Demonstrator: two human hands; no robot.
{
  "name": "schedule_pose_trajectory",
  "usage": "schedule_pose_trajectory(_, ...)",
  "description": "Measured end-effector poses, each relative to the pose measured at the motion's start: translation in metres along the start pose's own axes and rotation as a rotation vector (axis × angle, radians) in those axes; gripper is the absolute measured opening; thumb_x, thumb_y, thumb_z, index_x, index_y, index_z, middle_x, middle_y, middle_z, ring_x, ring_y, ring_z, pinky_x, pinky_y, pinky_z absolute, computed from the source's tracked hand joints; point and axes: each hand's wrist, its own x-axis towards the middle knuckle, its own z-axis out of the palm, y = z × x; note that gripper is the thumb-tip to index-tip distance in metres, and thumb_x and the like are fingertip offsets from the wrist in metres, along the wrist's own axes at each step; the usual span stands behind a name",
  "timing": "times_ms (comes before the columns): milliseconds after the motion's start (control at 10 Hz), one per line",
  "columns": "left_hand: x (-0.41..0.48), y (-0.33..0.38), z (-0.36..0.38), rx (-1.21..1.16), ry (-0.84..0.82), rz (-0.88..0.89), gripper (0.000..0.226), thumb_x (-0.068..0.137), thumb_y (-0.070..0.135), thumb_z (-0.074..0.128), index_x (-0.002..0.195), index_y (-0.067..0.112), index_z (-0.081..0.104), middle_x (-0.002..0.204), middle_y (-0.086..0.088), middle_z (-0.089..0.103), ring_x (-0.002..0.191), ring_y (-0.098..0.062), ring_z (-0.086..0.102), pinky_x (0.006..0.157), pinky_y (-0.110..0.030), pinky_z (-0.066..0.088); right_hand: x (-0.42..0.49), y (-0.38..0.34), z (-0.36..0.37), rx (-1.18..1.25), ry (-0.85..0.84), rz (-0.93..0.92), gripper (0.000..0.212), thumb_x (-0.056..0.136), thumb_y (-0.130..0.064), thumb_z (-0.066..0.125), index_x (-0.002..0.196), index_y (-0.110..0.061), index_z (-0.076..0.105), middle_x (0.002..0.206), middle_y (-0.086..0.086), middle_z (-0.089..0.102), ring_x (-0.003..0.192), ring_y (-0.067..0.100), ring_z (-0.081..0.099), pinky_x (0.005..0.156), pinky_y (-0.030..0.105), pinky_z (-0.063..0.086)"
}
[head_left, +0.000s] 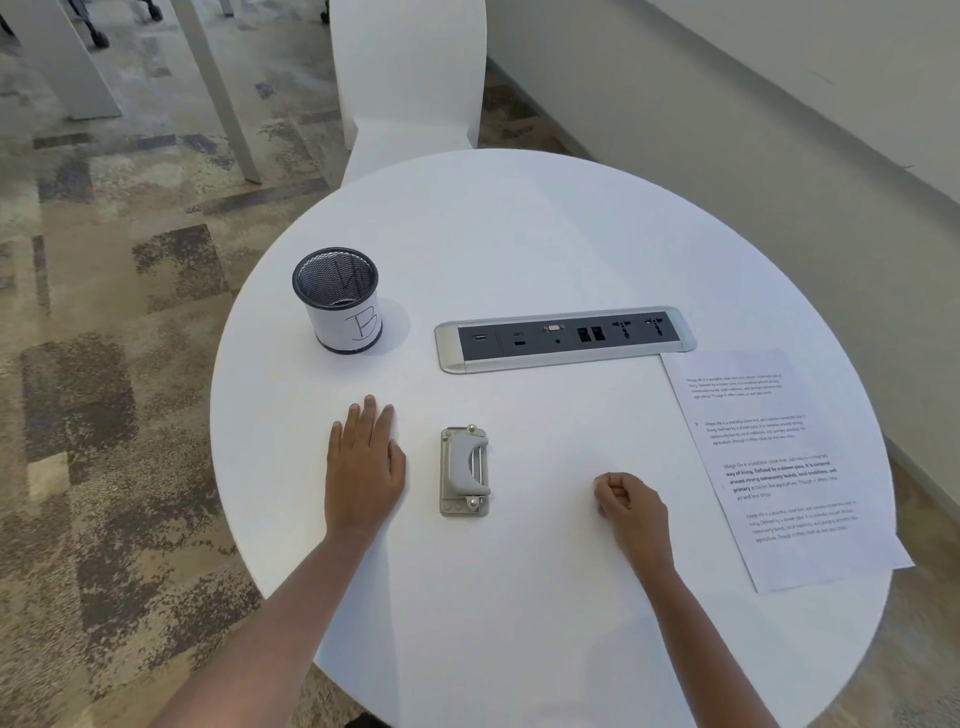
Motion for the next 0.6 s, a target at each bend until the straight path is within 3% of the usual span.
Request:
schedule_pose_trajectory(200,0.0,0.0,0.001,-0.005,-0.006,-0.004,0.059,0.082,0.022,0.022,0.125,0.0,0.055,0.138,-0.024,0.049,0.127,-0.04,0.046,0.106,-0.055,0.035,-0.009,0.005,0.002,0.079,0.009,0.021,0.011,0.089,-0.013,0.055,0.081,-0.011,0.063,0.073,-0.002,0.06,0.066,0.01,0.055,0.055,0.003,0.041)
schedule_pose_trajectory(300,-0.001,0.0,0.0,-0.001,-0.007,-0.002,0.058,0.082,0.022,0.022,0.124,0.0,0.055,0.137,-0.024,0.05,0.126,-0.04,0.047,0.106,-0.055,0.036,-0.01,0.002,-0.001,0.292,-0.043,0.107,0.015,0.089,-0.009,0.054,0.076,-0.01,0.061,0.075,0.002,0.058,0.064,0.015,0.053,0.06,0.012,0.046)
schedule_pose_trajectory(500,-0.002,0.0,0.0,-0.005,-0.012,-0.01,0.059,0.082,0.023,0.022,0.125,0.0,0.055,0.138,-0.023,0.049,0.127,-0.04,0.046,0.107,-0.054,0.035,-0.012,-0.003,-0.007,0.683,-0.088,0.282,0.014,0.09,-0.008,0.053,0.081,-0.007,0.064,0.076,0.004,0.06,0.071,0.013,0.057,0.062,0.016,0.055)
schedule_pose_trajectory(600,-0.002,0.0,0.0,-0.006,-0.012,-0.012,0.058,0.083,0.023,0.022,0.126,0.0,0.054,0.138,-0.023,0.049,0.128,-0.04,0.046,0.107,-0.054,0.034,-0.014,-0.007,-0.008,0.851,-0.139,0.362,0.015,0.09,-0.007,0.054,0.08,-0.007,0.065,0.068,0.001,0.063,0.066,0.012,0.06,0.058,0.016,0.056)
